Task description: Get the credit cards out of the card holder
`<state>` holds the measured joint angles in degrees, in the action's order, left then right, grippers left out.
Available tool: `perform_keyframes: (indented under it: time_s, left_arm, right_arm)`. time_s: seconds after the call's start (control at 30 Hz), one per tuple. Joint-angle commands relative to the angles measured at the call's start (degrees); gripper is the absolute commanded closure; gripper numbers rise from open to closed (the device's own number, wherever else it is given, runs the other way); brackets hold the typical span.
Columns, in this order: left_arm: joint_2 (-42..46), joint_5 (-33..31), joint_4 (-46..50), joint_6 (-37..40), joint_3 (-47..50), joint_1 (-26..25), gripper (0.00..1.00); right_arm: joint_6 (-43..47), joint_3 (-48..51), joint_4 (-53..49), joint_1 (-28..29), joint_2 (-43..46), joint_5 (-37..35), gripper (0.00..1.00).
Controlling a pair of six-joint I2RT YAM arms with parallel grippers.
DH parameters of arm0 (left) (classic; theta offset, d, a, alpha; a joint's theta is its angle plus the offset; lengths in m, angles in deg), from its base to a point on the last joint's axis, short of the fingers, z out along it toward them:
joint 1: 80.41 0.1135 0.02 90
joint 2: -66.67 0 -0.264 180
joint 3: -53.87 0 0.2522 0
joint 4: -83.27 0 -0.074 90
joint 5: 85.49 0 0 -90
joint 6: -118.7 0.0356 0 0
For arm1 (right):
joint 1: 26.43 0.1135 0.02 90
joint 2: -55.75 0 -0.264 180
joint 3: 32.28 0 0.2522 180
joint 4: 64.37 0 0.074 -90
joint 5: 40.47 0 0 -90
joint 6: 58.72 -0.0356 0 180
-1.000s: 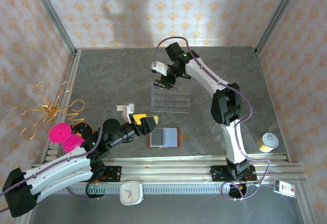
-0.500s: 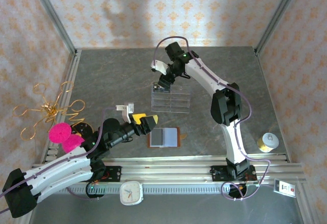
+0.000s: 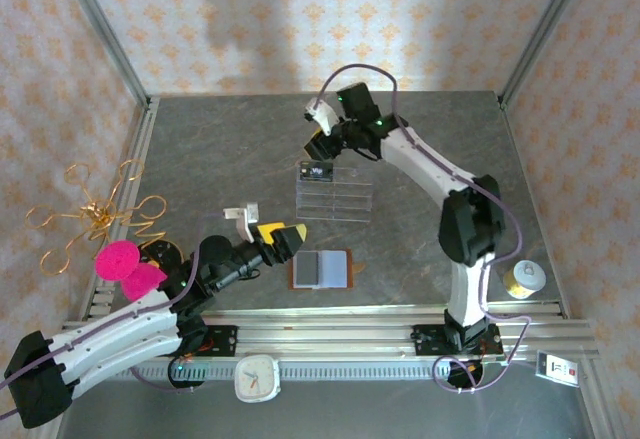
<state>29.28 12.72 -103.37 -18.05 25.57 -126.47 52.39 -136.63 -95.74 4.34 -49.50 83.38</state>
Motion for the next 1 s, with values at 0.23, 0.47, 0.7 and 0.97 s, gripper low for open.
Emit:
perform_keyframes:
  time_s: [0.23,0.47,0.7,0.97]
  left_arm:
    - [1.5,-1.0,-4.5,-6.8,3.6,0.4,0.01]
    - [4.4,-3.4,-2.2,-9.1,5.5,0.4,0.02]
    - [4.2,-4.6,-0.1,-10.2,5.6,0.4,0.04]
    - [4.5,-4.9,1.3,-10.8,5.7,0.4,0.04]
  right_arm:
    - [-33.3,36.6,19.4,12.3,21.9,-24.0,0.60]
    - [-38.6,49.4,17.4,30.5,23.8,-32.1,0.60]
    - [-39.1,47.0,20.1,37.9,15.9,-36.8,0.60]
    - [-37.7,44.8,19.0,38.5,12.3,-42.4,0.60]
